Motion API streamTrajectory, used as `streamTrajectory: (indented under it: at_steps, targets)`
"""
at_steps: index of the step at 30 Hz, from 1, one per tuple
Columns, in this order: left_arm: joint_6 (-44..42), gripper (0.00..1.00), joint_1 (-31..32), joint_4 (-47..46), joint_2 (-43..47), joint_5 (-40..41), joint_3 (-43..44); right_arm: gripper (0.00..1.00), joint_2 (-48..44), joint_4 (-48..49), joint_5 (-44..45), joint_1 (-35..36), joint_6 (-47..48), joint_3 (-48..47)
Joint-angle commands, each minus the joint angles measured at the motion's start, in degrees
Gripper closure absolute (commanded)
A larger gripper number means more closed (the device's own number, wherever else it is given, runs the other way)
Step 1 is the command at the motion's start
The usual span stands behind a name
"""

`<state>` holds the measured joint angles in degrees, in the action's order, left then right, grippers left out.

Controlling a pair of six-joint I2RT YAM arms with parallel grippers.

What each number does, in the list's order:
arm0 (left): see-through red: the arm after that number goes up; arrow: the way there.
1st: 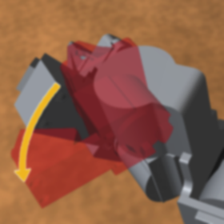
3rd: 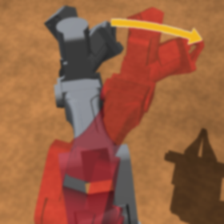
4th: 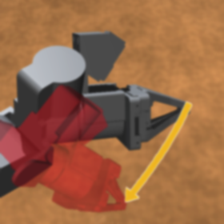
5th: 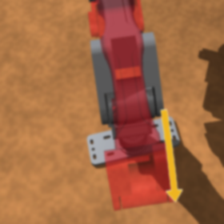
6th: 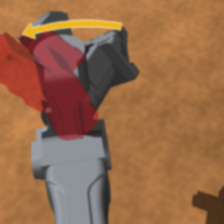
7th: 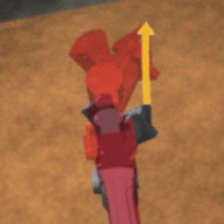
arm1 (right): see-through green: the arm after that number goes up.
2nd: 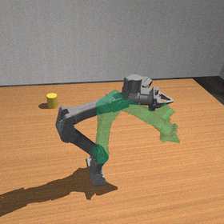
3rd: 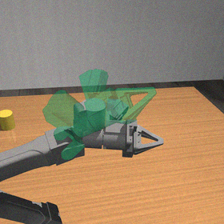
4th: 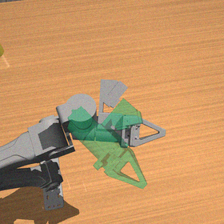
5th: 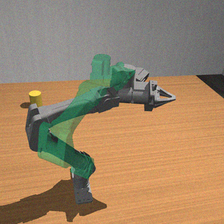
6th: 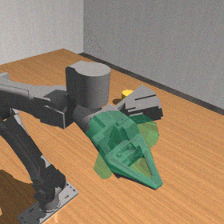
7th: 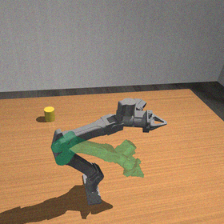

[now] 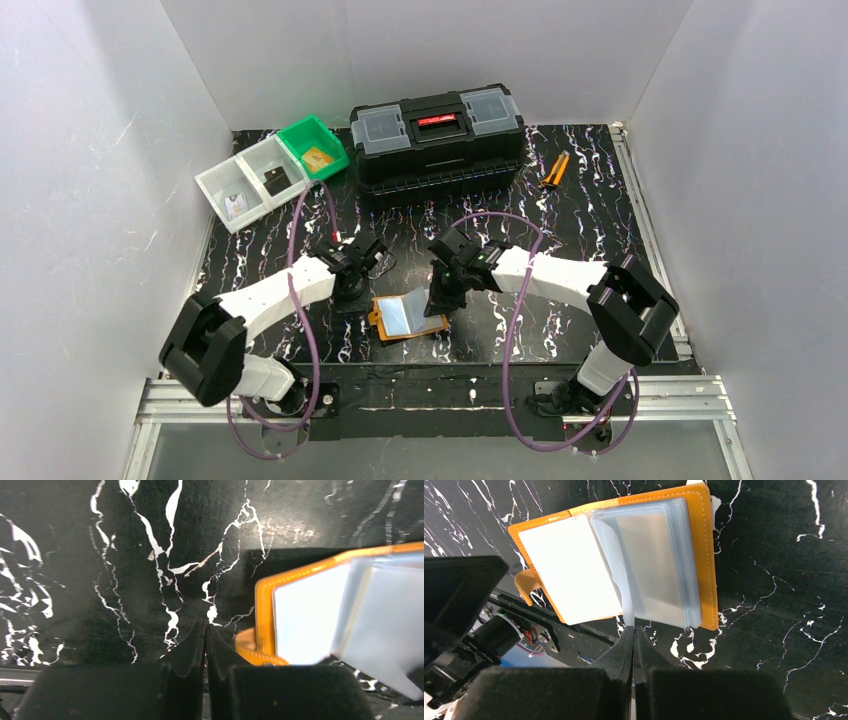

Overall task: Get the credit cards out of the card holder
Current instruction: Remove the credit card from the card holder.

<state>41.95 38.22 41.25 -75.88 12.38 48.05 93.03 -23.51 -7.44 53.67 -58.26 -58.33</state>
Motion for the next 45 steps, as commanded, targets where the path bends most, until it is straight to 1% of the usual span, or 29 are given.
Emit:
streamTrajectory:
  at_steps: [1, 5, 12, 16, 20, 24, 29, 34, 37, 43, 45]
  targets:
    - [2.1, 1.00, -0.3, -3.3, -4.6, -3.2, -1.1, 0.99, -1.9, -1.3, 0.8, 0.9, 0.7, -1.3]
    - [1.5, 1.00, -0.3, -7.5, -6.9, -6.2, -0.9, 0.99, -2.4, -2.2, 1.3, 1.2, 1.3, -1.8]
    - [0.2, 1.00, 0.1, -10.2, -12.3, -10.6, 2.4, 0.99, -1.6, -2.0, 1.4, 1.7, 2.1, -3.5]
    - [0.4, 1.00, 0.4, -11.5, -13.9, -12.0, 2.7, 0.99, -0.5, -0.3, 0.6, 1.9, 2.9, -5.1]
    - [0.3, 1.00, 0.5, -12.2, -13.5, -12.4, 2.2, 0.99, 1.1, 2.7, -1.5, 2.3, 4.3, -7.0]
    - [-0.2, 1.00, 0.4, -11.7, -12.2, -12.3, 1.5, 0.99, 5.5, 5.6, -4.3, 2.6, 4.8, -8.2]
    - [-0.8, 1.00, 0.4, -10.4, -10.1, -11.0, 0.3, 0.99, 9.3, 6.4, -4.9, 2.9, 4.8, -8.4]
    - [-1.4, 1.00, 0.4, -8.1, -7.3, -8.4, 0.1, 0.97, 10.5, 7.5, -4.6, 2.9, 5.0, -7.7]
    - [-2.3, 1.00, 0.4, -6.4, -5.1, -7.1, 0.3, 0.89, 10.7, 8.0, -5.0, 3.0, 5.1, -8.0]
    - [-4.2, 1.00, 0.4, -3.8, -1.2, -7.7, 2.0, 0.58, 8.0, 6.9, -3.6, 2.9, 5.7, -8.4]
    - [-4.6, 1.00, 0.4, -3.2, -0.6, -8.7, 3.0, 0.55, 6.5, 6.4, -2.8, 2.9, 5.8, -8.3]
